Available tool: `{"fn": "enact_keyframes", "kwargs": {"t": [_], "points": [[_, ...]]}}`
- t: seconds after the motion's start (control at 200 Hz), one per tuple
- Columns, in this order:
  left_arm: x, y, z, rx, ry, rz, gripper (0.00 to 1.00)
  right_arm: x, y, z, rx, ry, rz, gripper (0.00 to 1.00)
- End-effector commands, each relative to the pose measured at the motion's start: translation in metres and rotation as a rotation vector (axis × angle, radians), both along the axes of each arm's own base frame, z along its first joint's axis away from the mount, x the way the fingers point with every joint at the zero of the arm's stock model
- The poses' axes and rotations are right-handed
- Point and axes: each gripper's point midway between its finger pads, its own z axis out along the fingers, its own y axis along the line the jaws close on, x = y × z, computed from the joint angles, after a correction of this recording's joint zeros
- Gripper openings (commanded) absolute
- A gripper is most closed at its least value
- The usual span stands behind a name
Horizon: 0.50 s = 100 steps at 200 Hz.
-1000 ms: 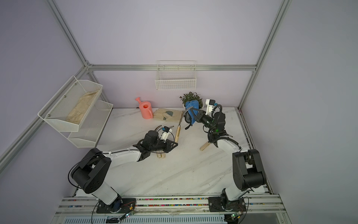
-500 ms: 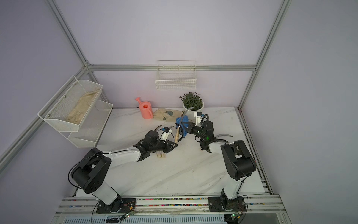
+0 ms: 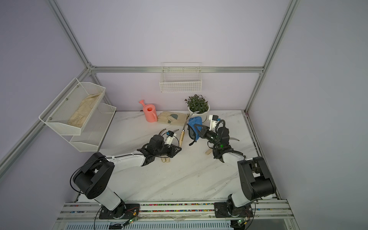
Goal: Wipe small sickles with rags
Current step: Wipe the small sickle, then place the small sickle at the center of the board.
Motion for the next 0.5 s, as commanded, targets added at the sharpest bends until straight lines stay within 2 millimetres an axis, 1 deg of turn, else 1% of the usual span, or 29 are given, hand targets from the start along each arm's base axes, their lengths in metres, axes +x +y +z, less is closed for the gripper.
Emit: {"fn": "enact_keyframes", "kwargs": {"t": [0.0, 0.005, 0.02, 0.03, 0.045, 0.135, 0.215, 0.365, 0.495], "points": [[0.017, -0.002, 0.036, 0.042, -0.136, 0.043, 0.00, -0.007, -0.035, 0.006, 0.027, 0.012, -0.110, 0.00], [0.017, -0.002, 0.036, 0.046, -0.138, 0.044, 0.00, -0.007, -0.037, 0.007, 0.026, 0.009, -0.116, 0.00], [0.017, -0.001, 0.035, 0.058, -0.139, 0.048, 0.00, -0.007, -0.041, 0.000, 0.023, 0.028, -0.131, 0.00], [0.017, -0.002, 0.034, 0.067, -0.141, 0.049, 0.00, -0.011, -0.044, 0.005, 0.025, 0.015, -0.141, 0.00], [0.017, -0.002, 0.033, 0.079, -0.143, 0.049, 0.00, -0.013, -0.048, 0.006, 0.024, 0.013, -0.155, 0.00], [0.018, -0.005, 0.028, 0.145, -0.158, 0.054, 0.00, -0.023, -0.065, 0.004, 0.014, 0.018, -0.227, 0.00], [0.018, -0.011, 0.024, 0.201, -0.169, 0.045, 0.00, -0.031, -0.074, 0.001, -0.020, 0.025, -0.278, 0.00], [0.018, -0.024, 0.010, 0.346, -0.200, 0.025, 0.00, -0.044, -0.087, -0.002, -0.047, 0.043, -0.357, 0.00], [0.021, -0.039, -0.010, 0.440, -0.185, -0.017, 0.00, -0.050, -0.094, -0.007, -0.069, 0.058, -0.396, 0.00]]}}
